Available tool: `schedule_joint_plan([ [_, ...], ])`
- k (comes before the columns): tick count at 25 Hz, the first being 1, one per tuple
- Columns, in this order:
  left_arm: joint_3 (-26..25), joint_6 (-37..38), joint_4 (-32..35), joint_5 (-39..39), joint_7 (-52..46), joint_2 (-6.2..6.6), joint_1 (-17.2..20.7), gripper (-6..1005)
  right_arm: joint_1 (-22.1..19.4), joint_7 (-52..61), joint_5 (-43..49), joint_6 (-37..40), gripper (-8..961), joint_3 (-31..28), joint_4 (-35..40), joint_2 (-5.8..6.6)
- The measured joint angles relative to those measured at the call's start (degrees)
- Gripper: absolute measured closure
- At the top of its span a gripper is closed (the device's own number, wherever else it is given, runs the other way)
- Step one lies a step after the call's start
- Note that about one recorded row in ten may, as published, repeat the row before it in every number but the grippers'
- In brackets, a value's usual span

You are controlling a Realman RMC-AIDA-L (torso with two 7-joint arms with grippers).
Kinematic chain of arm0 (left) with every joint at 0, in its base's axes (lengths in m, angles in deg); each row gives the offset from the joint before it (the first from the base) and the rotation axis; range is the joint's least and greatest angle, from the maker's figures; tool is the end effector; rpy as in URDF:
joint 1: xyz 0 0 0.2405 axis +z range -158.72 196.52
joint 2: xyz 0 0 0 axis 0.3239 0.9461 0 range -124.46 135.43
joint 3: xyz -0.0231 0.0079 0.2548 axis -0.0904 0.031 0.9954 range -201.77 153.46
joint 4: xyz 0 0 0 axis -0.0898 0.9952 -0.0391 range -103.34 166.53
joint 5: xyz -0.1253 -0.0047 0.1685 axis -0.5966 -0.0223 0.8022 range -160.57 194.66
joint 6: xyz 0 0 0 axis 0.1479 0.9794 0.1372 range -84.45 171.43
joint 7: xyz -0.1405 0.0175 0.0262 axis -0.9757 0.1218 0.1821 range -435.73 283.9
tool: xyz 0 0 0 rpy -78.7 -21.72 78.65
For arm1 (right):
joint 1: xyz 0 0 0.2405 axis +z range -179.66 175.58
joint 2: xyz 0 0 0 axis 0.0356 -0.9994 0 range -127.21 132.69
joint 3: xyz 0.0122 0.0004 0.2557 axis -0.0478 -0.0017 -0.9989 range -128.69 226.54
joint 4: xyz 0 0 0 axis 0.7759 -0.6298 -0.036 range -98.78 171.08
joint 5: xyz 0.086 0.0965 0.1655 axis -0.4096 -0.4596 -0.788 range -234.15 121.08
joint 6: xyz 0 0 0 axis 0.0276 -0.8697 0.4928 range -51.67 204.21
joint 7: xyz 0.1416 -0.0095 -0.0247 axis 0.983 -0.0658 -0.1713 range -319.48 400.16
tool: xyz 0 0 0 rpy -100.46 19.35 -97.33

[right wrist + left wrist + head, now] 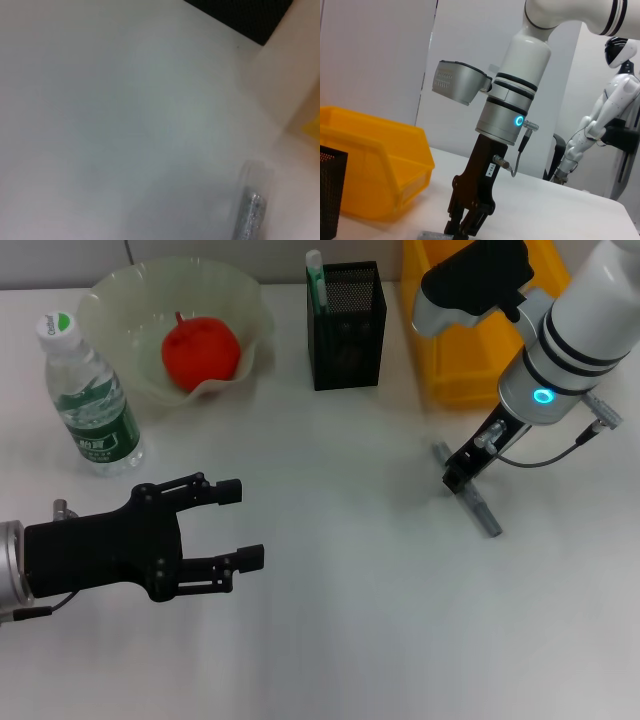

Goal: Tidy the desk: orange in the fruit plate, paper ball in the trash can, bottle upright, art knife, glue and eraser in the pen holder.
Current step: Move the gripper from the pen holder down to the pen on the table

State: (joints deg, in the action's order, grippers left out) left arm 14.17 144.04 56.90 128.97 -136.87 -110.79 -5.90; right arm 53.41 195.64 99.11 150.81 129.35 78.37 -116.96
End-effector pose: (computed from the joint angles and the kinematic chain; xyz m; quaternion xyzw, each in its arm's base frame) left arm -0.2877 0.2674 -0.0076 -0.9332 -0.1579 -0.3122 0.0814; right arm 0.1788 0.4039 -0.0580 -0.8740 0.3681 -0.2540 0.1901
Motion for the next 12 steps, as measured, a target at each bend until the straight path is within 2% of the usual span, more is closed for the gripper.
schedule_joint_plan([
  [10,0.0,0.0,0.0,-0.05,-0.04,0.0,-0.07,157,0.09,-0.01,0.0,0.3,663,0.0,-0.04,0.0],
  [12,0.0,0.0,0.0,-0.05,-0.04,0.0,-0.07,157,0.13,-0.01,0.0,0.36,723,0.0,-0.03,0.0],
])
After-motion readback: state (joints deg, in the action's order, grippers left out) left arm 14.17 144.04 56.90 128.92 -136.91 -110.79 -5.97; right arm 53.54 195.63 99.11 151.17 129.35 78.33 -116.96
